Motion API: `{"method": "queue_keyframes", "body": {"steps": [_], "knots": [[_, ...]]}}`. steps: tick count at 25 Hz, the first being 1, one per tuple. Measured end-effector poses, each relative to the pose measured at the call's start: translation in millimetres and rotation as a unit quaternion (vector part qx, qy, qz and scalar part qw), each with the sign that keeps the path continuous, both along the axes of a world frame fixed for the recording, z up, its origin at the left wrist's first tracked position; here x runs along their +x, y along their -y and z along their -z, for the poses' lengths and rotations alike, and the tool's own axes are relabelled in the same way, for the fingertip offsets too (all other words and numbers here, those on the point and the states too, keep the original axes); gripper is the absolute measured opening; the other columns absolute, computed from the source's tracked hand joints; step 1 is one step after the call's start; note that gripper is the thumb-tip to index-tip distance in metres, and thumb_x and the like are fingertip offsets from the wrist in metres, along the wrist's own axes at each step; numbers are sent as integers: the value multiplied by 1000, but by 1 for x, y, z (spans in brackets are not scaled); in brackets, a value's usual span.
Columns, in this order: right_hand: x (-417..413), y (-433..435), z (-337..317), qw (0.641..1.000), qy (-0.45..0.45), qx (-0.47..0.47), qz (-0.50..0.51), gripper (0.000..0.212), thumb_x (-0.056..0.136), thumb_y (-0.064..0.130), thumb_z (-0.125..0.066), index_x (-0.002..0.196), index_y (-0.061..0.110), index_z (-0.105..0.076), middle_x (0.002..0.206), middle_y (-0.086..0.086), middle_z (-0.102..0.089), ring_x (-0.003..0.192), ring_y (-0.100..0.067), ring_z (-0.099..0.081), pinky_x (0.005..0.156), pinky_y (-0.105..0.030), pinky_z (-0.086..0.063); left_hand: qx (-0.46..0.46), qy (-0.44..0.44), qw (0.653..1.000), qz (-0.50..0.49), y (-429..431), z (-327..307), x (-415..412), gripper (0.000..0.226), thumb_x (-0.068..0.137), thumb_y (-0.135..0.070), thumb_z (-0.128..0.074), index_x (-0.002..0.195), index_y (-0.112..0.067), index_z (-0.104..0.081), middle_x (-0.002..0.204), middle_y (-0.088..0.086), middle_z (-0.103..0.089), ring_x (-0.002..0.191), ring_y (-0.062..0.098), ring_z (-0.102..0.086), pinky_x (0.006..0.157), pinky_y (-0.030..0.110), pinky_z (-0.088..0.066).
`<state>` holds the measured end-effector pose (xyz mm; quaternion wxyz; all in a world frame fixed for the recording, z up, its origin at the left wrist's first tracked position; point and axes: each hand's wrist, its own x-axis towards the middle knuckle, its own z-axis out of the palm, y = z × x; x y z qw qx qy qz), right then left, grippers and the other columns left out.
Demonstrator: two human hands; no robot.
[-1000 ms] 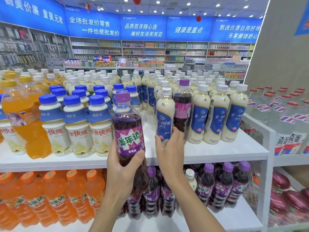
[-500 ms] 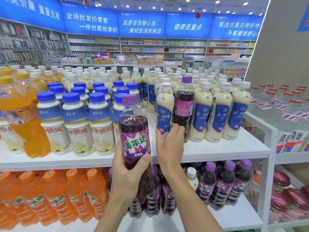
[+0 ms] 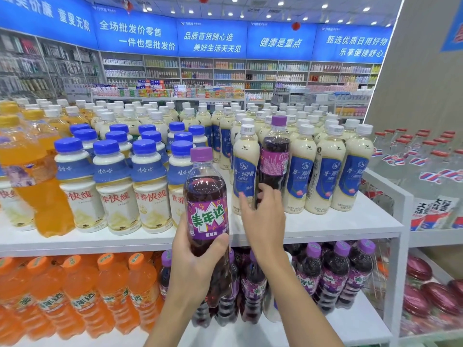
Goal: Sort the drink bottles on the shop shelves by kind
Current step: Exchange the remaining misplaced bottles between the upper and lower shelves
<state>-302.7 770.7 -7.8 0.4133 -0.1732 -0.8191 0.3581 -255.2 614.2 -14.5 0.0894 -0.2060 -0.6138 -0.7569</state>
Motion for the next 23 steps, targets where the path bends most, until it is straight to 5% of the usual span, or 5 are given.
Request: {"method": "queue_keyframes", "body": {"steps": [7, 16, 23], "knots": [[19, -44, -76, 995, -100, 15, -2, 53, 94, 34, -69, 139, 14, -50, 128, 0, -54, 119, -15, -53, 104, -33, -45, -7, 19, 1000, -8, -7, -4, -3, 63, 65, -51, -75, 123, -32, -61, 106, -5, -75, 99, 16, -71, 89, 36, -56], [-7, -55, -114, 997, -30, 68, -20, 73, 95, 43, -64, 153, 11, -35, 150, -4, -47, 141, -22, -39, 114, -34, -33, -4, 34, 999, -11, -7, -6, 0, 68, 66, -49, -76, 126, -22, -62, 107, 2, -76, 102, 30, -72, 95, 52, -57], [-3, -57, -112, 998, -10, 52, -32, 72, 95, 39, -65, 154, 10, -35, 151, -5, -47, 141, -23, -40, 113, -36, -35, -4, 34, 999, -11, -5, -5, 3, 68, 64, -52, -75, 125, -26, -61, 107, 1, -76, 101, 22, -73, 88, 37, -56]]}}
